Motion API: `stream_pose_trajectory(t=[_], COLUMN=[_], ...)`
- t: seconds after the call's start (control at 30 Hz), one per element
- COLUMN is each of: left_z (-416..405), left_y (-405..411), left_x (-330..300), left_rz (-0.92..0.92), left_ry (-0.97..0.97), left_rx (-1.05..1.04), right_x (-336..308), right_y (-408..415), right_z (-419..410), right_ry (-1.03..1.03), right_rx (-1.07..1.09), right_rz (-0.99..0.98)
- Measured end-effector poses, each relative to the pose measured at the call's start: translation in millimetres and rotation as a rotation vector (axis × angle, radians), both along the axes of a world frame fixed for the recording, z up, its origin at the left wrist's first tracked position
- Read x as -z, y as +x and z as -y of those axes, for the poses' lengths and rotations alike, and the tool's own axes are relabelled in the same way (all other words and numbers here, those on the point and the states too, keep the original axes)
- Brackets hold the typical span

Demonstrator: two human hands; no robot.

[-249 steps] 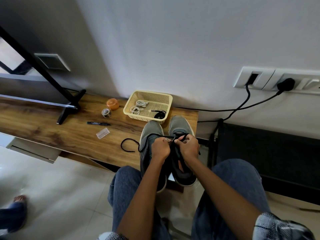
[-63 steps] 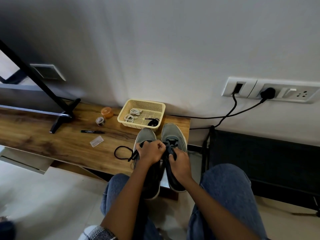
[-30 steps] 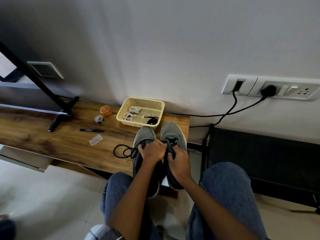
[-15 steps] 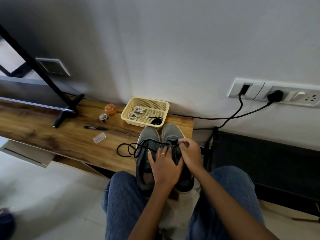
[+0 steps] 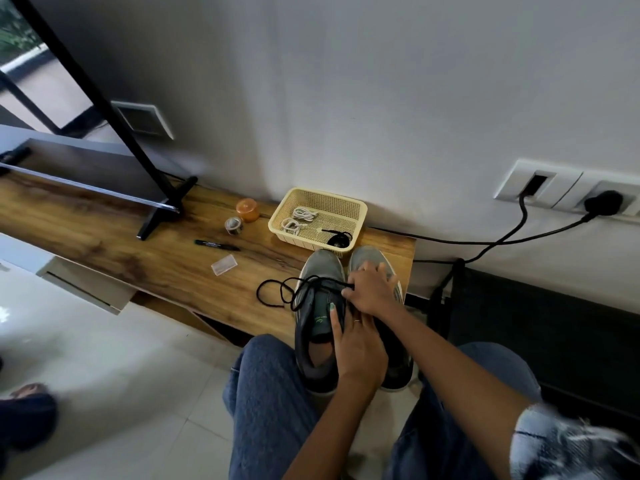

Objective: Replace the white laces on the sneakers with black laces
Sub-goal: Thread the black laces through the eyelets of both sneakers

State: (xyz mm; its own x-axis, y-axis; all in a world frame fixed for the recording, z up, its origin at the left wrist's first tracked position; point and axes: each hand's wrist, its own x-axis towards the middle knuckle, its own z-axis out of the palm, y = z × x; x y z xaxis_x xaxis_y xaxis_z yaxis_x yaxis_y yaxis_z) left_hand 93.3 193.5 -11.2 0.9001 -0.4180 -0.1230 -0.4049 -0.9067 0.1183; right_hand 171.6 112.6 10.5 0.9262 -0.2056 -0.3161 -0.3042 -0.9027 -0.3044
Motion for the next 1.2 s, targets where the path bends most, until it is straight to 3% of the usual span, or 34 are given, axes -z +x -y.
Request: stream_pose_trajectory(t=[0.03,0.13,0.43,0.57,0.73,0.8,1.0,1.2], left_z=[-1,-1,0,3,9,11,12,7], left_y=[1,-1,12,22,26,29,27,26], left_x=[2,0,-24,-50,-114,-134,-143,-143], left_rz=[0.013,-0.186,-0.133,-0.167,-0.648,-0.735,-0.651,-0.886], left_ry=[-0.028,-0.027,-0.297,-0.565,-1.27,-1.304,-1.171,-1.212], left_rx=[-0.006,0.03,-0.162,-0.318,-0.471,-0.476,-0.363,-0.392], right_x=[-2,-19,-107,-147,-168,-159,-128,-117], right_y=[1,0,-35,-47,-72,-85,-116,-127], right_z=[2,11,28,34,40,38,36,33], right_ry=[0.096,0.425,0.997,1.065,1.023,1.024,0.918,0.854], right_rx=[0.065,0.222,0.255,0.239,0.148,0.122,0.149,0.051], right_rz=[0.045,0.168,0.222,0.382,0.475,0.427,0.345,0.294])
